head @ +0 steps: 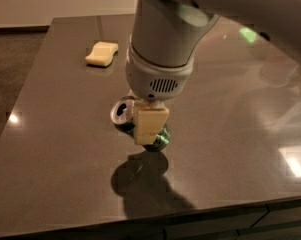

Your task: Knock green can over

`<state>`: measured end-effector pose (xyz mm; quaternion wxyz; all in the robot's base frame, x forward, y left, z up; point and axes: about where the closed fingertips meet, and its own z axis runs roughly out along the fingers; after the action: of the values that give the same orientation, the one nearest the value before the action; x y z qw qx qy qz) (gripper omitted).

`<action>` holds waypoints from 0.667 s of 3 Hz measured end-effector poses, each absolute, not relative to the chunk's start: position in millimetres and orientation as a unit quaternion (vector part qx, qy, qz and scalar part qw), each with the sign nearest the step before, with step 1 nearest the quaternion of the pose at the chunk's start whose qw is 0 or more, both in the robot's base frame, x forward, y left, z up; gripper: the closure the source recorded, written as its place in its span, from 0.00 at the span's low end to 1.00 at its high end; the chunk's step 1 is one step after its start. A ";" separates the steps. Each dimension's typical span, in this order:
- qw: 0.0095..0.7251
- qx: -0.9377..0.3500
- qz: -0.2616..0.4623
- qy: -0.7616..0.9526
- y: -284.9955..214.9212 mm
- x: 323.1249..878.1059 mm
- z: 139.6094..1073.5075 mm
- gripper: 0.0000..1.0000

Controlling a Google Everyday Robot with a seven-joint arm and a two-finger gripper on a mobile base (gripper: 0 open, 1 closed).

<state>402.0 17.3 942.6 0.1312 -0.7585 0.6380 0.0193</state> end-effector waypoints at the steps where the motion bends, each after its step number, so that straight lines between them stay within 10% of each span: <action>1: 0.105 -0.774 -0.006 0.624 18.6 400.0 933.0 1.00; 2: 0.082 -0.789 -0.022 0.609 21.9 399.4 923.1 1.00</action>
Offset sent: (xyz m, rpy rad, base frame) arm -0.0005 0.0010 -0.0425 -0.2199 0.0307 0.1140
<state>399.4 21.9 923.1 0.0822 -0.7887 0.6088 -0.0218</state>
